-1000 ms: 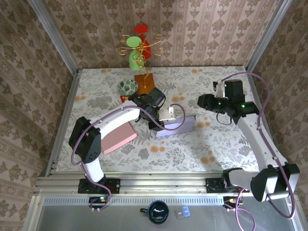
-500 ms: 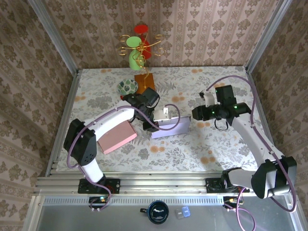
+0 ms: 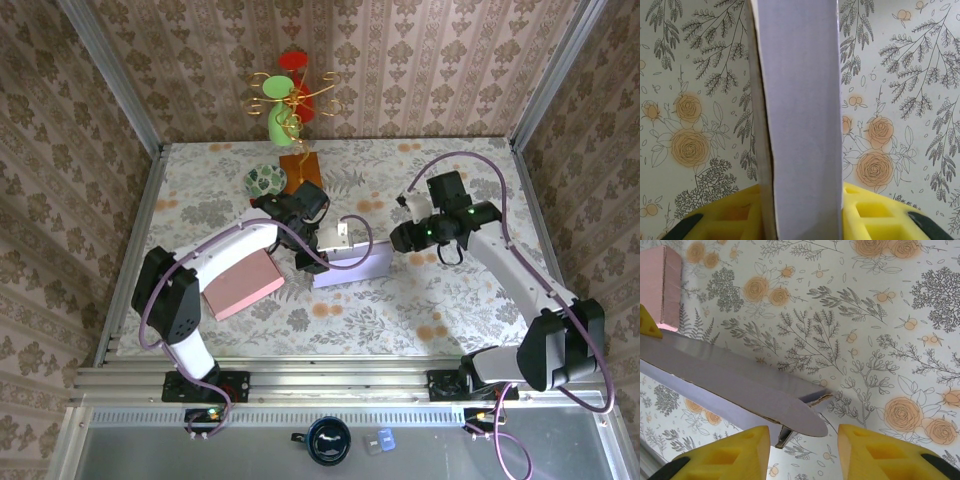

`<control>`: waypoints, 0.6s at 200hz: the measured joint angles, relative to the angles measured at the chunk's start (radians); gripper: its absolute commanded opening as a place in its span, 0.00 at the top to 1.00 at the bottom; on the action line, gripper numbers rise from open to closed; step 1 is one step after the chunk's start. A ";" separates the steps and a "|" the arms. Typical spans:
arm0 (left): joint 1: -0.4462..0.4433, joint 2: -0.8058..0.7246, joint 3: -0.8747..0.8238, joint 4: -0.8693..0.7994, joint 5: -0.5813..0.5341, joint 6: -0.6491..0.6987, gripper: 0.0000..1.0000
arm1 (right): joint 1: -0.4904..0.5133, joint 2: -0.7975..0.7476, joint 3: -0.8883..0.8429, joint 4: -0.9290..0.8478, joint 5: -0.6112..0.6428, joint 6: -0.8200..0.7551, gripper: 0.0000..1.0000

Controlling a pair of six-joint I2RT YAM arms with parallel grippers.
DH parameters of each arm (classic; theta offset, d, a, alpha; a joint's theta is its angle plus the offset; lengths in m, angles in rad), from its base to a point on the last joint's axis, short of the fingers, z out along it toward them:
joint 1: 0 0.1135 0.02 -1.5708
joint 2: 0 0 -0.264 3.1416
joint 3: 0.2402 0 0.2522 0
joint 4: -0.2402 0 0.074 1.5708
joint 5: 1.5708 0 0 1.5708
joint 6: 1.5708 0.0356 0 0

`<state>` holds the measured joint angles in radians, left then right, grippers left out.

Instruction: Fold the paper box

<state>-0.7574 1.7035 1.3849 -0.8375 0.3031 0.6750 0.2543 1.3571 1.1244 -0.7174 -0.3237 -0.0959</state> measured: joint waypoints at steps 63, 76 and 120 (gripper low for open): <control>0.000 0.000 0.000 0.000 0.004 0.000 0.70 | 0.017 0.015 0.009 -0.009 0.019 -0.010 0.75; 0.000 0.000 0.000 0.000 0.004 0.000 0.70 | 0.022 0.018 0.013 -0.010 0.026 -0.010 0.77; 0.001 0.000 0.000 -0.001 0.003 0.000 0.70 | 0.036 0.047 0.027 -0.017 0.045 -0.010 0.83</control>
<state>-0.7567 1.7035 1.3849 -0.8387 0.3061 0.6746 0.2905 1.4044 1.1511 -0.7341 -0.2783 -0.1059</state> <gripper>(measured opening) 0.313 0.175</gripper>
